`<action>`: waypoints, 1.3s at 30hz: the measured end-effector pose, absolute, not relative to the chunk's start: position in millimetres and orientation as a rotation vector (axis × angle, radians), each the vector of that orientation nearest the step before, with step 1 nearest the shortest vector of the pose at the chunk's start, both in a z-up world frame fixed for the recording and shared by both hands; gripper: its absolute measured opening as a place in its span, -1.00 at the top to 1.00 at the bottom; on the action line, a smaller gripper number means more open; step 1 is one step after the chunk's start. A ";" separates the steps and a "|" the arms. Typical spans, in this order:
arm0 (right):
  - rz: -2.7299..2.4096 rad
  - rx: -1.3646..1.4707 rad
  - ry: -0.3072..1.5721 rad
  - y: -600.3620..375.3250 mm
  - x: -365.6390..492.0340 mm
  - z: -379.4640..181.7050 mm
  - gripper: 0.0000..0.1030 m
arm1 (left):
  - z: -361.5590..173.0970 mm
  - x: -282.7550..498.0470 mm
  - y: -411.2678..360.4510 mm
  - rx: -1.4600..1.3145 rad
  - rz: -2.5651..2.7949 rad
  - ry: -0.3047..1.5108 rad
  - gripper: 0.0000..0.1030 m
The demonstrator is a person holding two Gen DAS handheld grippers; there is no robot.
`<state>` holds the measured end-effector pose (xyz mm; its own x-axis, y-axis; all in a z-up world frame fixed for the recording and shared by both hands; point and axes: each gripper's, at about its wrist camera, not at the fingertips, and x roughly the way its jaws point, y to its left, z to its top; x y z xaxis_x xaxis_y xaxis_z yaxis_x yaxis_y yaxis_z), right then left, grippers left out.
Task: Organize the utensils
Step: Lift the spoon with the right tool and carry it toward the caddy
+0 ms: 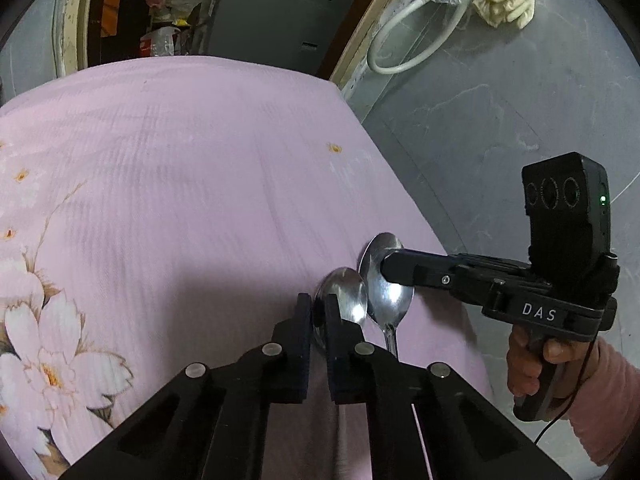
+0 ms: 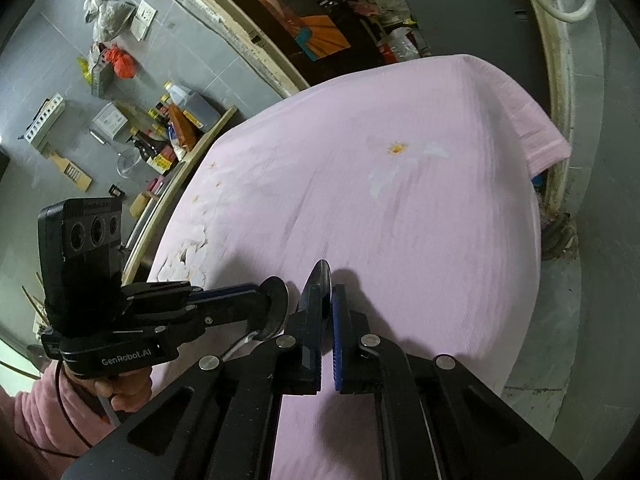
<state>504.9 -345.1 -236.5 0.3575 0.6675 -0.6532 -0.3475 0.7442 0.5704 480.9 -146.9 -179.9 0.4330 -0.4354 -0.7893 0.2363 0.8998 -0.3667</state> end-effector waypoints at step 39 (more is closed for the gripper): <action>0.321 0.088 0.460 -327.6 328.5 -47.3 0.97 | -54.8 345.5 -127.9 -0.149 -0.223 0.625 0.97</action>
<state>328.5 -327.6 -47.3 0.8470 0.3238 -0.4217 -0.2844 0.9461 0.1552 345.5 -127.9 -54.8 0.7881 -0.2512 -0.5620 0.1617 0.9654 -0.2048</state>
